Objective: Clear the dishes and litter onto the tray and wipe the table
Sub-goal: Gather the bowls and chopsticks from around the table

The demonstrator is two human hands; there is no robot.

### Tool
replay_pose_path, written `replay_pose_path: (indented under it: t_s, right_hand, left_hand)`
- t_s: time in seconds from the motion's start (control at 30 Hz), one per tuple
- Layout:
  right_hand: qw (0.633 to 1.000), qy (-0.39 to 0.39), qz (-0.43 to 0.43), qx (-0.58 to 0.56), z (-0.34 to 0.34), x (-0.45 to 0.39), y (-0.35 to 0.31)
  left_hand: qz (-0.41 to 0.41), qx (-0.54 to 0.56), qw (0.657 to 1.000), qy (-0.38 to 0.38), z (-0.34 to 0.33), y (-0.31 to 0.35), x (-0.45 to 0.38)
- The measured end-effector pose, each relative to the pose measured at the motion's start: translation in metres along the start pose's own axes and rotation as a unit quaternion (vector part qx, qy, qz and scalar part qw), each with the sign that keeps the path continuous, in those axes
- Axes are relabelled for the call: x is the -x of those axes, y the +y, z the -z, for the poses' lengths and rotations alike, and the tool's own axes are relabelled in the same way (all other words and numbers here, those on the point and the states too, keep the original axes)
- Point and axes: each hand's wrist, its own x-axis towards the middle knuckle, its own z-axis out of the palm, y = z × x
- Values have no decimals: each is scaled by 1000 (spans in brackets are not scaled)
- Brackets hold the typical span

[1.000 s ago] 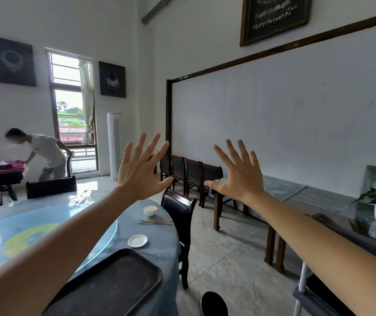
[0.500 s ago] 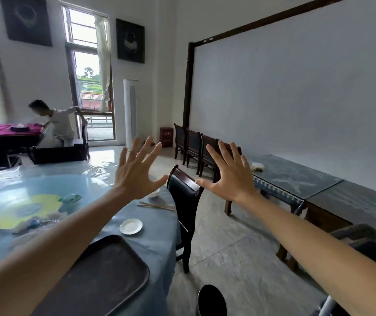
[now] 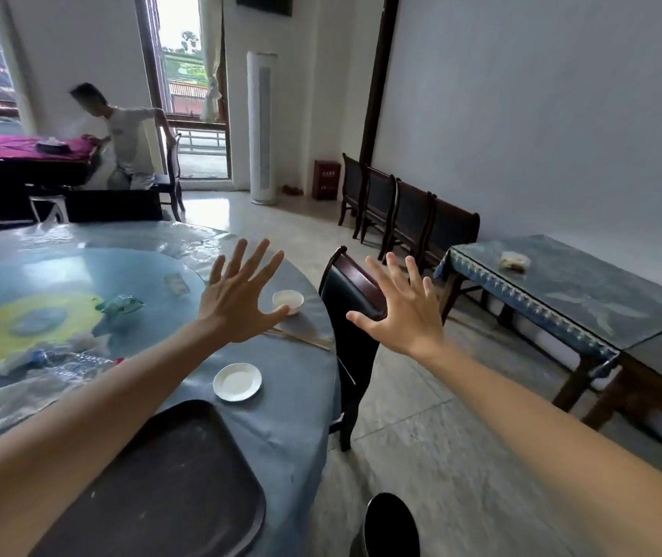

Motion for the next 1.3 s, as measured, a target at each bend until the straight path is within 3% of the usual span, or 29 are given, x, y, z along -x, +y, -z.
replay_pose_path:
  t_s: [0.47,0.57,0.67,0.8,1.0,1.17,1.3]
  right_hand:
    - [981,-169,-50,-86,-174,-175,-3]
    - [962,-219,-81,-139,-214,-205,0]
    - [941,-255,-100,-197,-262,-242,7]
    - [878,-305,-181,-321,-340,-297,26]
    - [728,-385,-332,-460,-427,-359,45]
    - [670,-410,-365,-500,-468,-383,51]
    - [642,-417,-371,-525,-485,-391,53]
  left_hand:
    - [152,123,961,-194,-150,-101,-77]
    - [264,203,918,-213,-183,-106,-90]
    - [393,305,840,-215,-227,-105,-105]
    - [513,368,749,-202,-297,-99,-128]
    - [654,366,628,-210,-390,-90,-166]
    - [703,282,608,-238,-435,-83,-193]
    - [713,181,626,-258,-448,-80,-209]
